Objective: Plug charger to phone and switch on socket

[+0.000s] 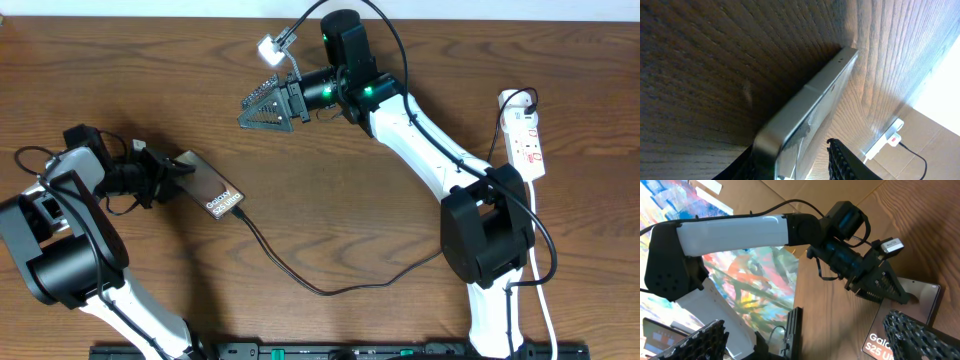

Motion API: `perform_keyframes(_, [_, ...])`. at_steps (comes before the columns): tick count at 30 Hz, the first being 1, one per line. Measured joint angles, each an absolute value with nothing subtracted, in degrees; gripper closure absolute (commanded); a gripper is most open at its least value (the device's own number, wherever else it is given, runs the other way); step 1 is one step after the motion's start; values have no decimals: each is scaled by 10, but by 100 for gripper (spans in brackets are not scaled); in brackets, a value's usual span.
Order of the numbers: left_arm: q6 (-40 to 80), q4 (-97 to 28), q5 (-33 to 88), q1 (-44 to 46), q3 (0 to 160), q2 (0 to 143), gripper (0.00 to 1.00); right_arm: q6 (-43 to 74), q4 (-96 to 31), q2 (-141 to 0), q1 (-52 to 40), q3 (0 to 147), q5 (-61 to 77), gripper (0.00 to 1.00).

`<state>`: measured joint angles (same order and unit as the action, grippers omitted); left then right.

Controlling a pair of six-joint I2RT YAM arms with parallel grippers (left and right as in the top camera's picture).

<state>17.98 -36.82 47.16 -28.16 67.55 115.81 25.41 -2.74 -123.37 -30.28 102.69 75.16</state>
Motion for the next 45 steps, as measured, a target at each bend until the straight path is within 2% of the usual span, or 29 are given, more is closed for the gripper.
perform_keyframes(25, [180, -395, 459, -282, 676, 1156, 61, 254, -27, -1234, -303, 1027, 752, 1])
perform_keyframes(27, [177, -394, 460, -282, 676, 1156, 39, 254, -27, -1234, -303, 1027, 752, 1])
perform_keyframes(29, [180, -399, 469, -281, 679, 1153, 32, 254, -27, -1234, -303, 1027, 752, 1])
perform_keyframes(36, [189, -420, 468, -285, 681, 1147, 22, 254, -30, -1234, -303, 1027, 752, 1])
perform_keyframes(45, [175, -447, 466, -312, 680, 1139, 20, 254, -30, -1234, -303, 1027, 752, 1])
